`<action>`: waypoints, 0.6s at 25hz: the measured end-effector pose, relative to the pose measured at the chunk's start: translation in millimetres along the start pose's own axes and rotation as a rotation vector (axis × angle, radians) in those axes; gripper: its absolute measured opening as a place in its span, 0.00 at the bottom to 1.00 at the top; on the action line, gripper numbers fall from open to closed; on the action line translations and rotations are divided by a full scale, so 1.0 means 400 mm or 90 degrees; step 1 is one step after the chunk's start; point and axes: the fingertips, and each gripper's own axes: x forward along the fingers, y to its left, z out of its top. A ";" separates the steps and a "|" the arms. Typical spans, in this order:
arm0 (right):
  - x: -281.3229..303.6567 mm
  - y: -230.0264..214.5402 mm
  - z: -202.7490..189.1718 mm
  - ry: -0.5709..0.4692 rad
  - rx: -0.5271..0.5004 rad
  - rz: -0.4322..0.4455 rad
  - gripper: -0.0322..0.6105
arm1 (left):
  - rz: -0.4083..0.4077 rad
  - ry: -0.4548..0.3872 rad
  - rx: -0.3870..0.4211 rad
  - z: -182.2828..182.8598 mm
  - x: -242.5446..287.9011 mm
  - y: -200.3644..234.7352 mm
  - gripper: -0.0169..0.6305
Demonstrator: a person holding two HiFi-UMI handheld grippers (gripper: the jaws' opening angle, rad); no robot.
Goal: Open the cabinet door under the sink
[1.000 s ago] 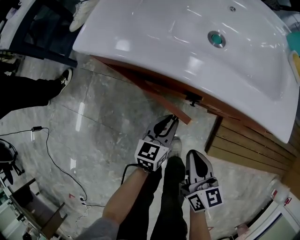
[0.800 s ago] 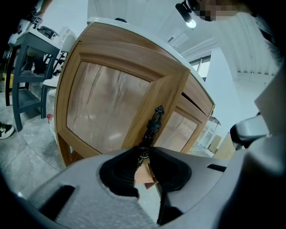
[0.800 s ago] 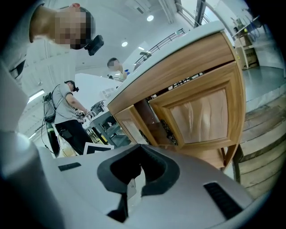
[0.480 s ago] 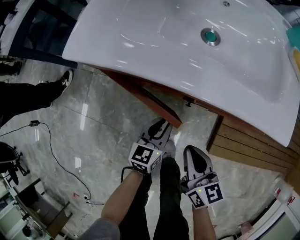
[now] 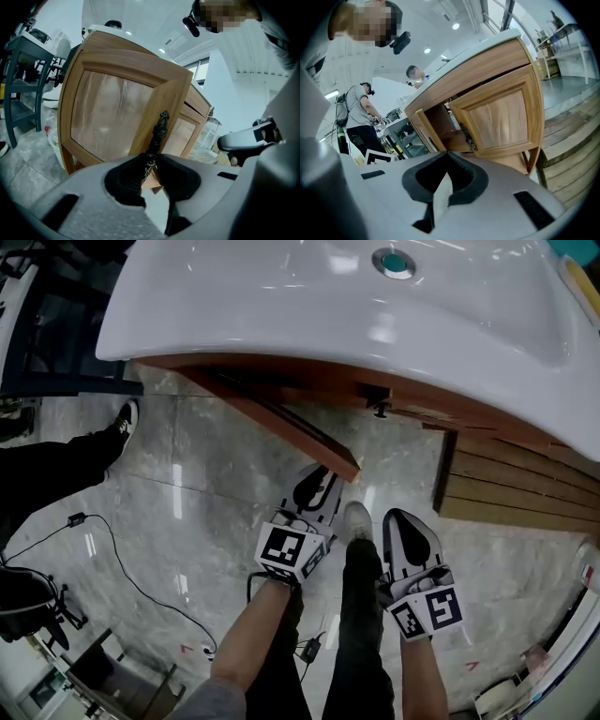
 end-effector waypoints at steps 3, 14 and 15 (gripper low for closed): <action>0.004 0.028 -0.034 -0.007 -0.007 -0.022 0.06 | -0.015 0.001 0.002 -0.011 -0.042 0.010 0.16; 0.031 0.149 -0.154 -0.008 -0.011 -0.048 0.06 | -0.027 -0.003 0.002 -0.064 -0.248 0.087 0.14; 0.033 0.159 -0.161 -0.009 -0.011 -0.045 0.06 | -0.025 -0.003 0.004 -0.070 -0.267 0.096 0.13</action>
